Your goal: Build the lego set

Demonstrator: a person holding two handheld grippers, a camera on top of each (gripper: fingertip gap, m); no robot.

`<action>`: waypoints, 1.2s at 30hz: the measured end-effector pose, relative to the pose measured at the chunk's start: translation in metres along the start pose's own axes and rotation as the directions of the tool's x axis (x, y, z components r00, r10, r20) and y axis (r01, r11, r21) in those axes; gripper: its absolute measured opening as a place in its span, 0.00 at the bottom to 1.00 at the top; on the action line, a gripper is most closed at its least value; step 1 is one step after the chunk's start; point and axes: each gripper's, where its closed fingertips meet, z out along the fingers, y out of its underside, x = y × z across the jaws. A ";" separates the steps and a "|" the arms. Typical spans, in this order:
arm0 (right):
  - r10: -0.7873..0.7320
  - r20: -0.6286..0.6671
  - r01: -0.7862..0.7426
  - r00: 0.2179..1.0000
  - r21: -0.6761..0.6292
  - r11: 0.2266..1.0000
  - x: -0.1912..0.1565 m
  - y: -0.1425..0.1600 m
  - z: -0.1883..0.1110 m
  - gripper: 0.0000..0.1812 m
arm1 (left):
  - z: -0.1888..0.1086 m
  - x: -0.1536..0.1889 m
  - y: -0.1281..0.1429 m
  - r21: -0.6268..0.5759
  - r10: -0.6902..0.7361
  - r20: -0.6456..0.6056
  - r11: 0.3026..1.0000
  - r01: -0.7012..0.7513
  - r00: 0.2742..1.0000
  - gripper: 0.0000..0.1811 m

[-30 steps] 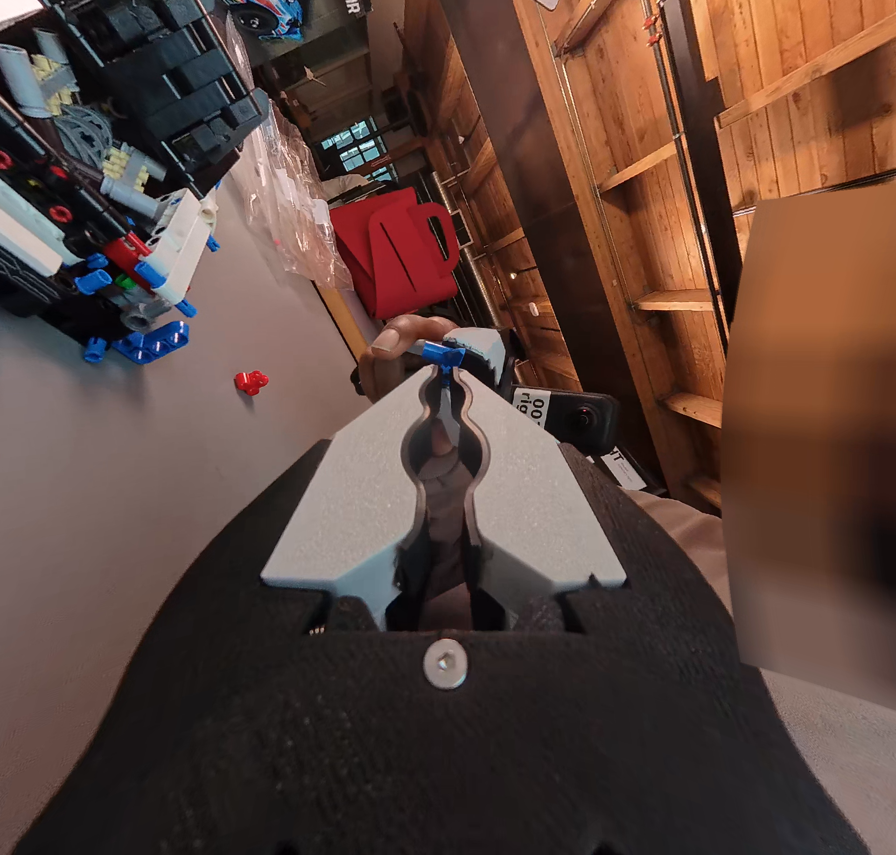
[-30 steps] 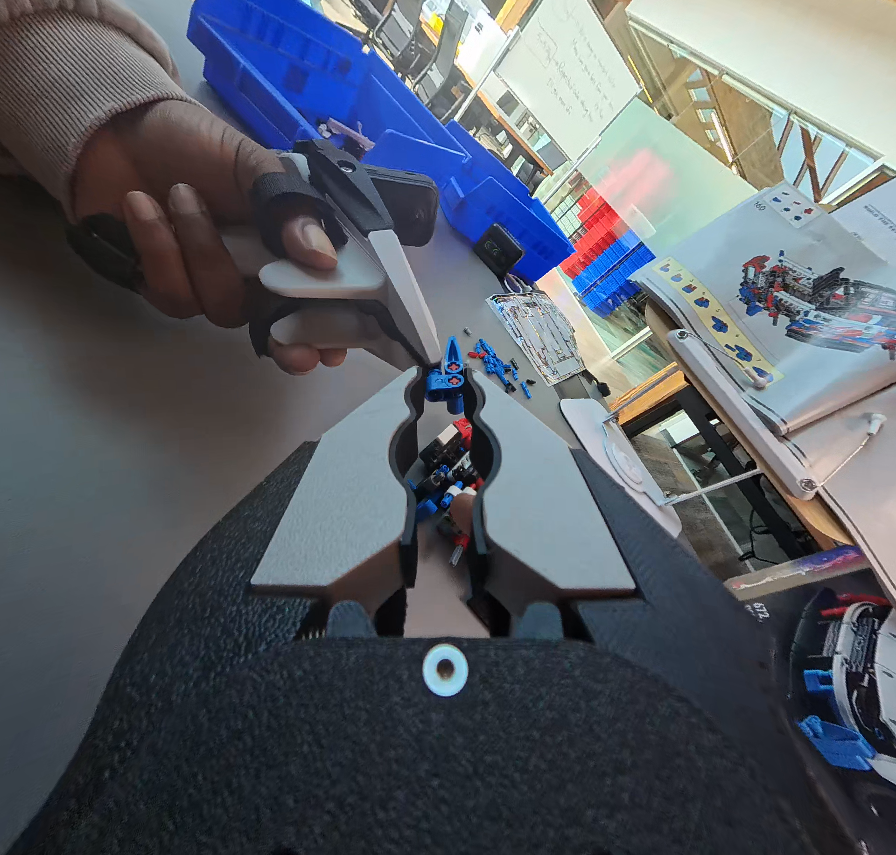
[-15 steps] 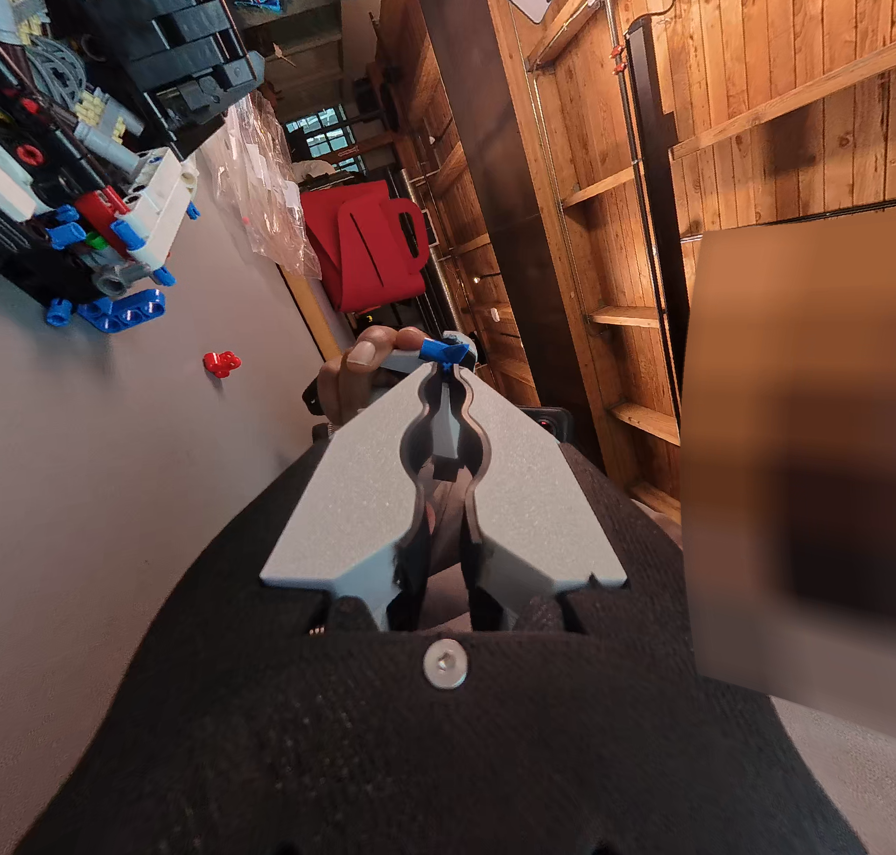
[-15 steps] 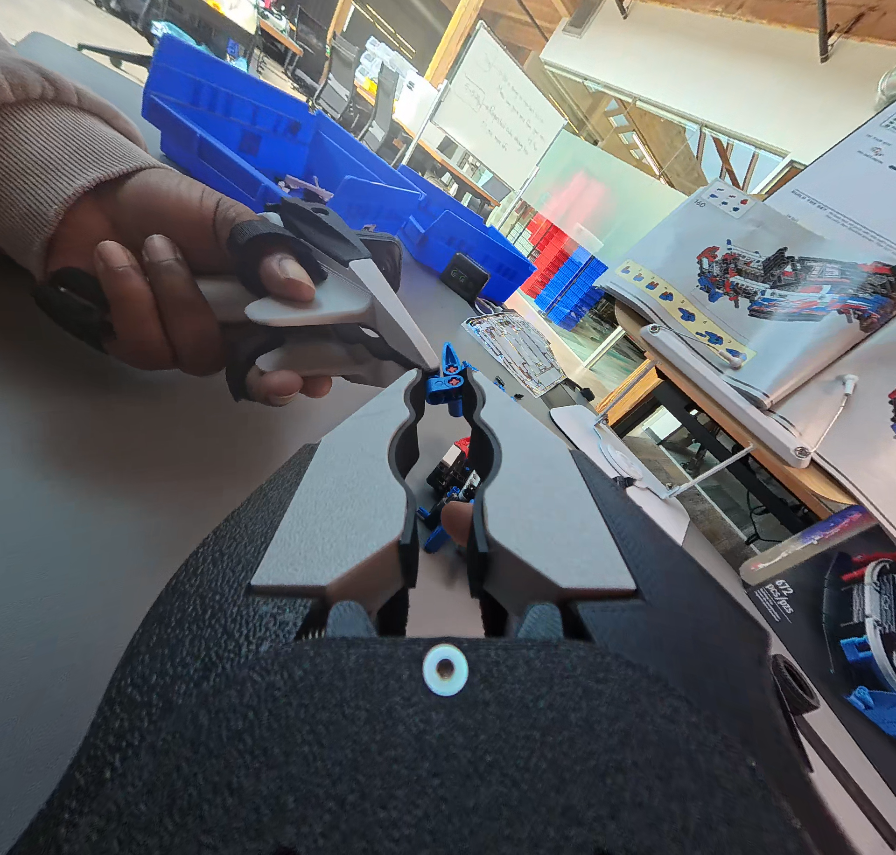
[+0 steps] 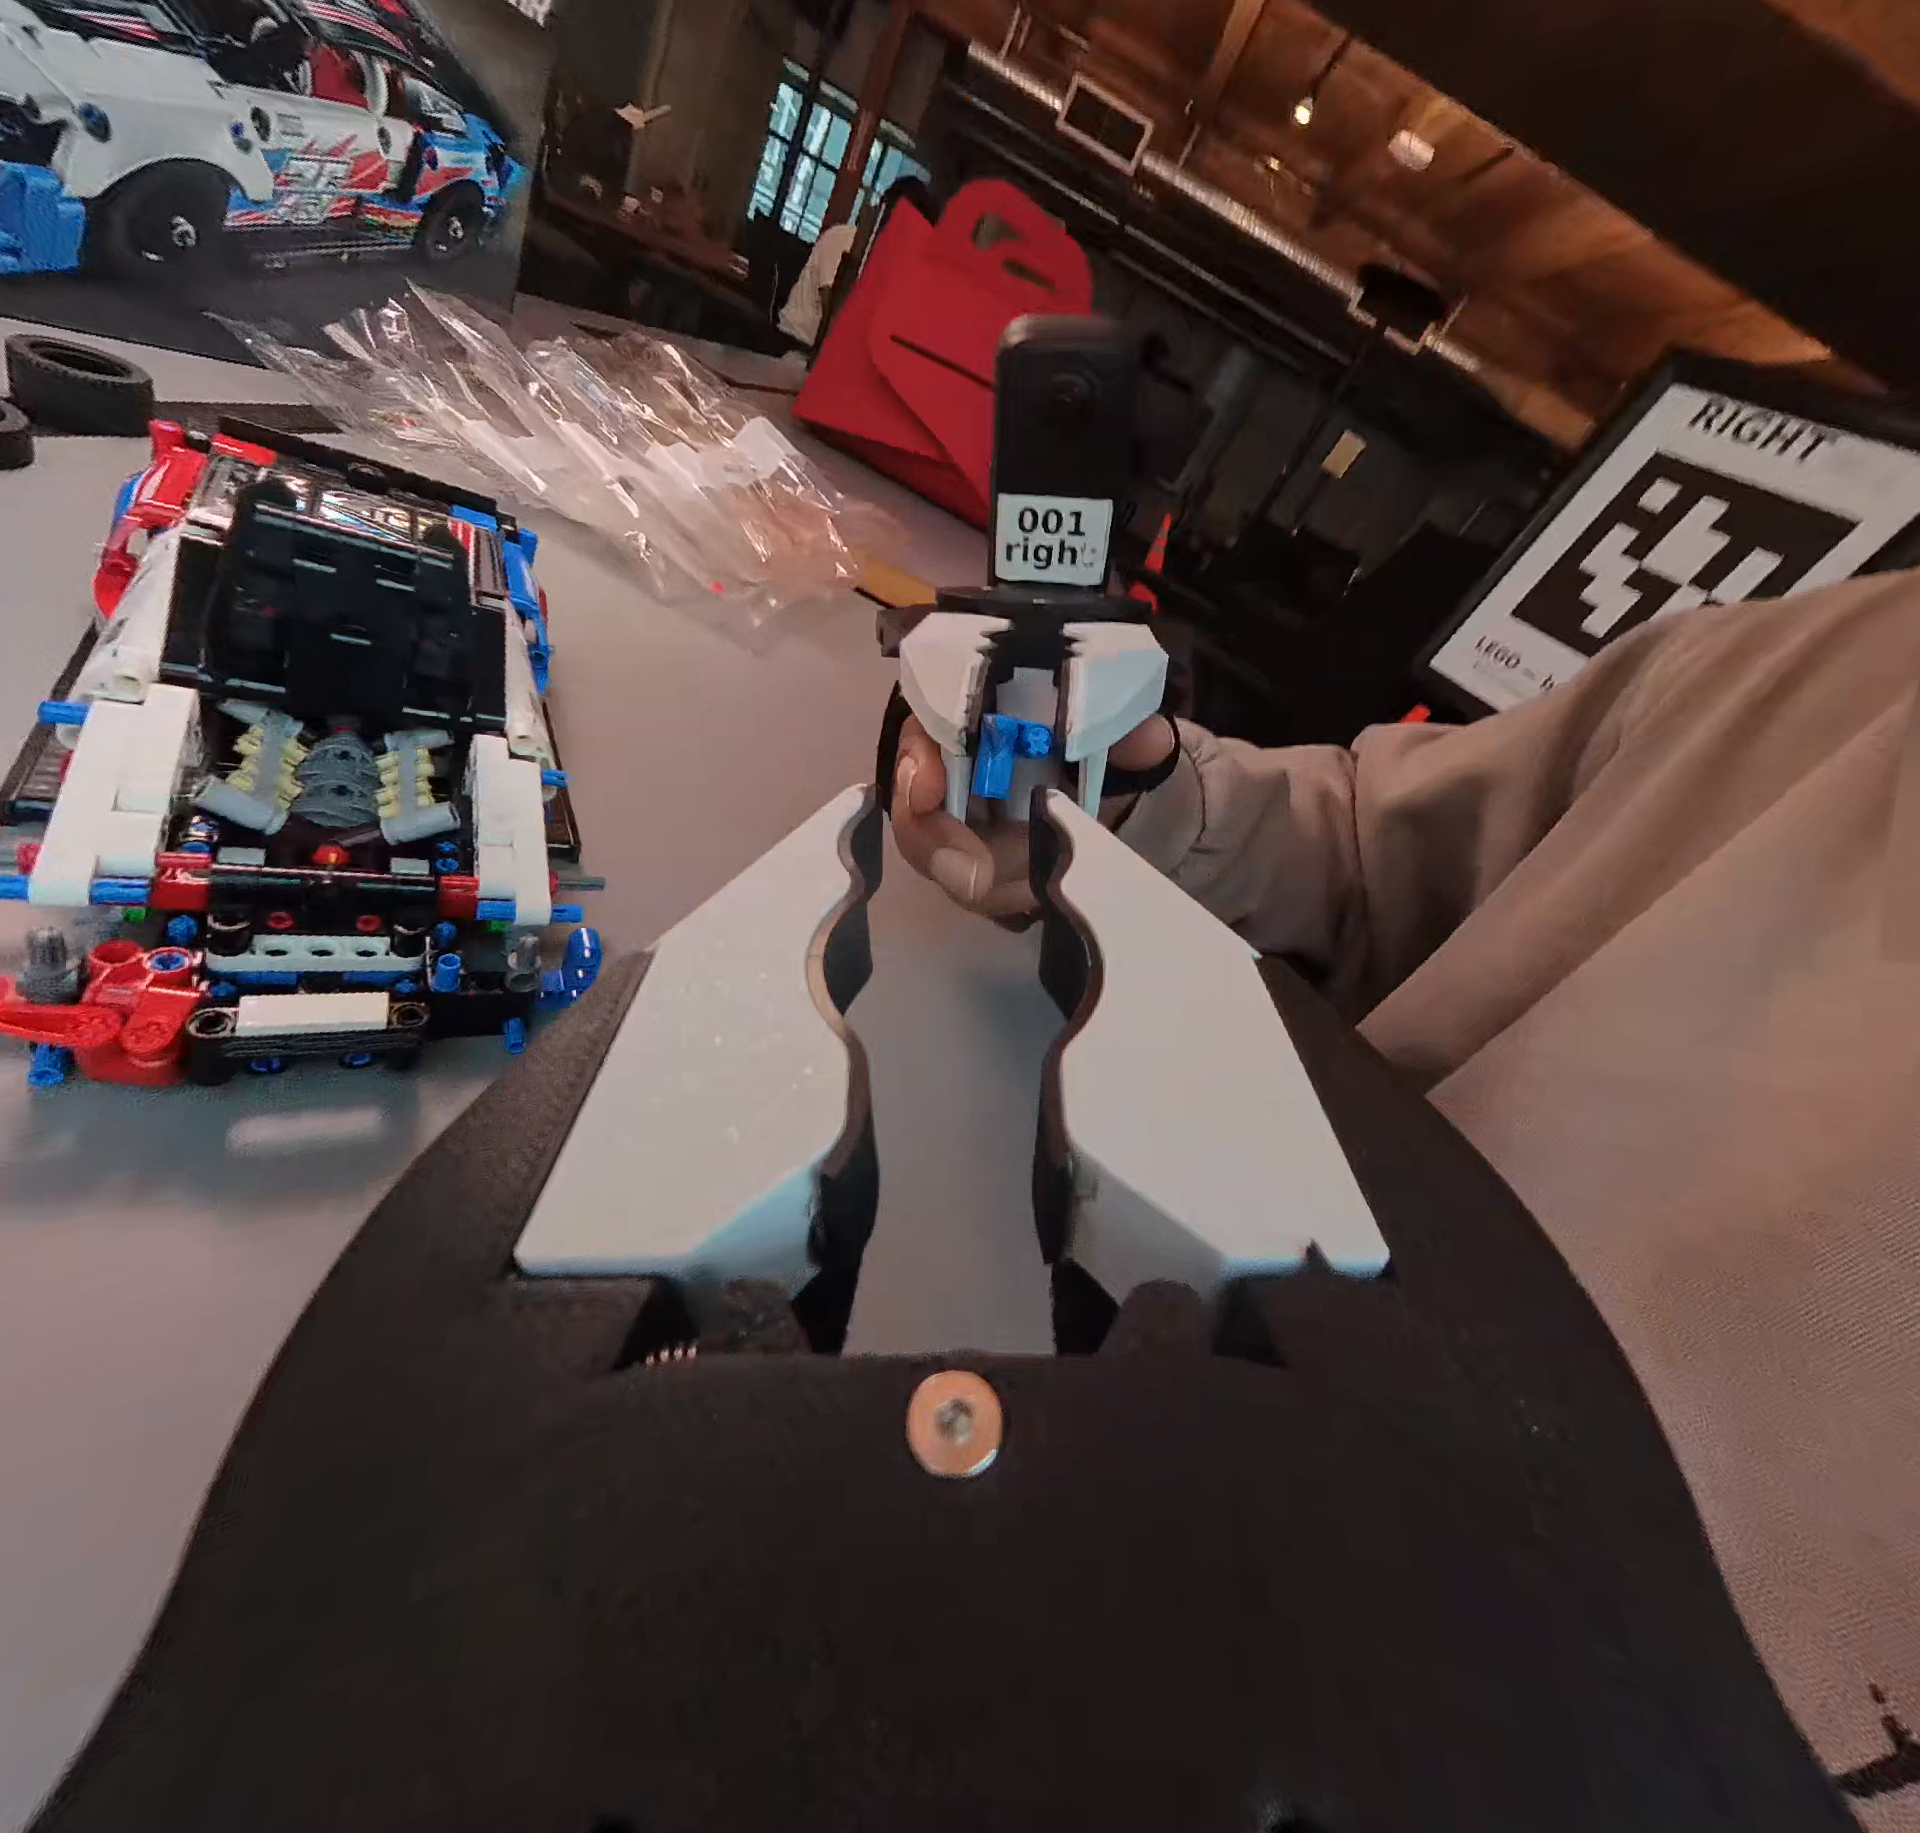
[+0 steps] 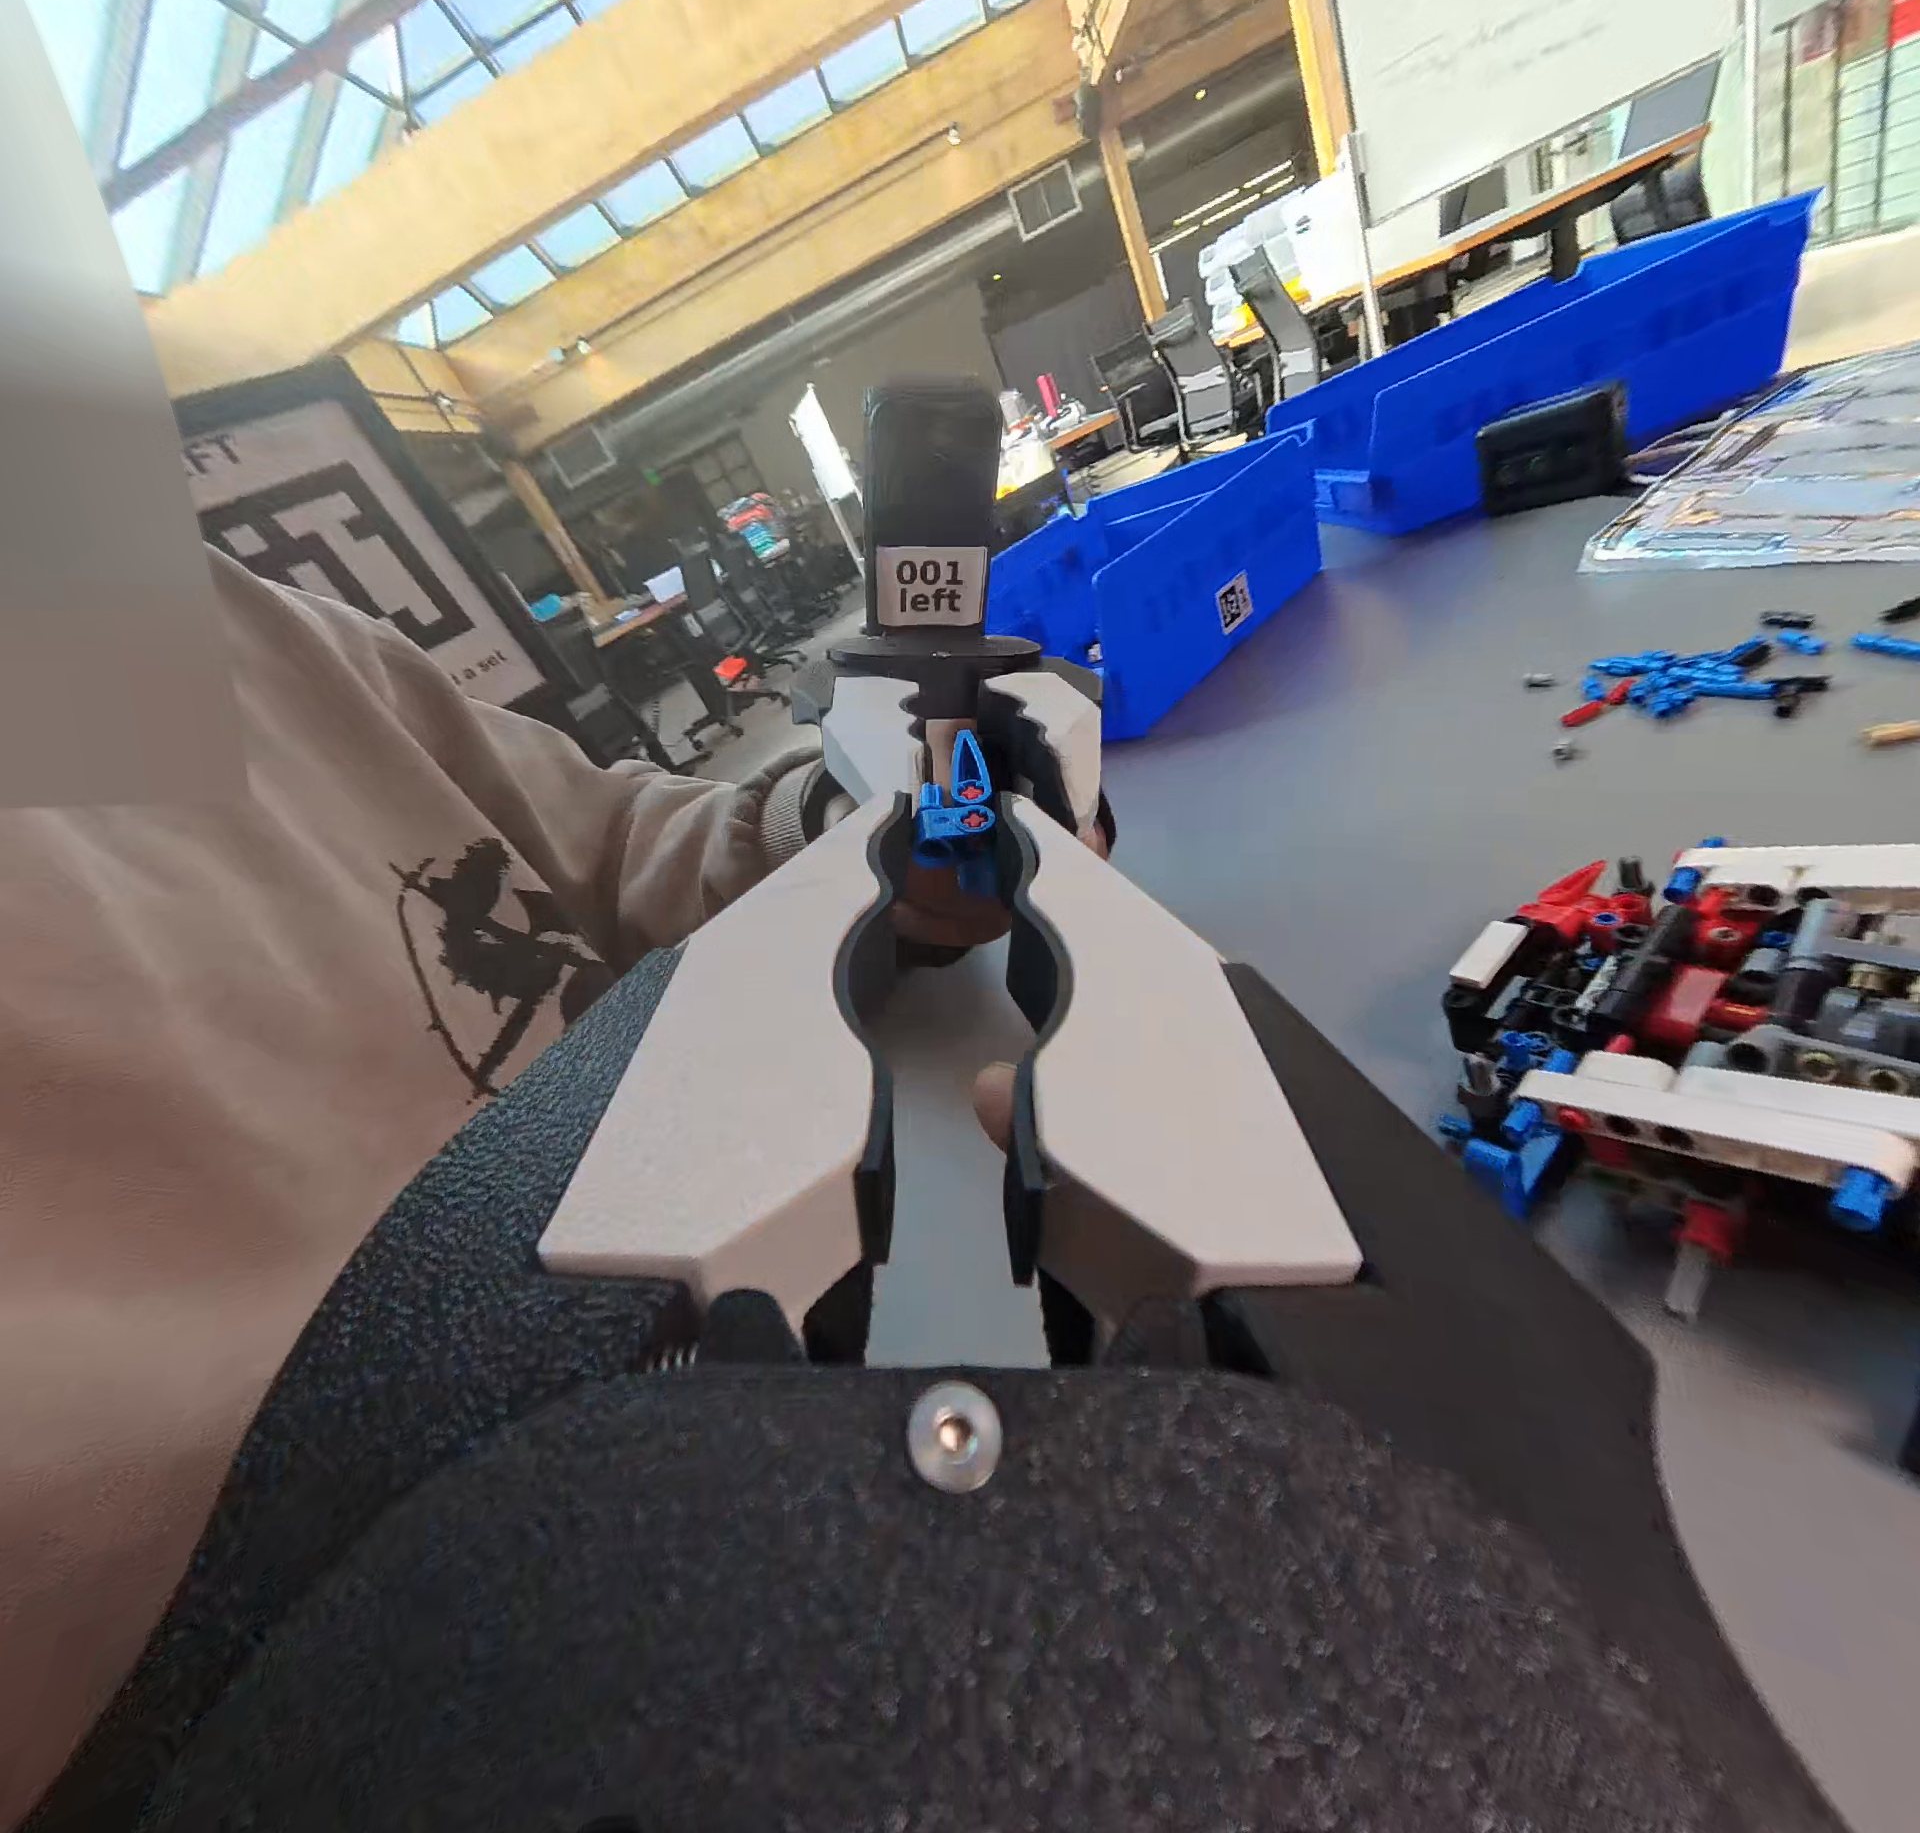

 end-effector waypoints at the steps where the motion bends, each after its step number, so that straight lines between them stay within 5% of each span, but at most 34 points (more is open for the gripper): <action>1: 0.020 0.025 -0.020 0.999 -0.004 1.000 -0.003 0.001 0.001 0.06 | 0.003 0.002 0.002 -0.013 0.033 0.010 0.999 -0.033 0.999 0.13; 5: 0.071 0.061 -0.072 0.996 0.025 0.997 -0.007 -0.004 -0.001 0.06 | 0.007 0.014 -0.001 0.022 0.054 -0.016 0.998 -0.054 0.998 0.02; 14: 0.057 0.065 -0.063 0.996 0.092 0.994 -0.006 -0.009 0.004 0.06 | 0.006 0.013 -0.007 0.101 -0.052 -0.040 0.993 0.056 0.998 0.03; 19: 0.053 -0.086 -0.044 0.995 0.101 0.994 0.017 -0.011 0.003 0.10 | 0.002 -0.005 -0.013 0.091 0.096 0.172 0.990 -0.112 0.980 0.03; 25: 0.054 -0.275 -0.039 0.960 0.061 0.997 0.027 -0.009 0.008 0.16 | -0.006 -0.022 -0.016 -0.111 0.469 0.461 0.873 -0.476 0.753 0.02; 32: 0.078 -0.330 -0.075 0.941 0.022 0.997 0.031 0.001 0.010 0.08 | -0.002 -0.024 -0.010 -0.299 0.692 0.498 0.702 -0.646 0.522 0.02; 36: 0.017 -0.357 -0.029 0.934 -0.030 0.999 0.033 0.004 0.008 0.08 | -0.001 -0.025 -0.007 -0.337 0.723 0.488 0.673 -0.659 0.490 0.02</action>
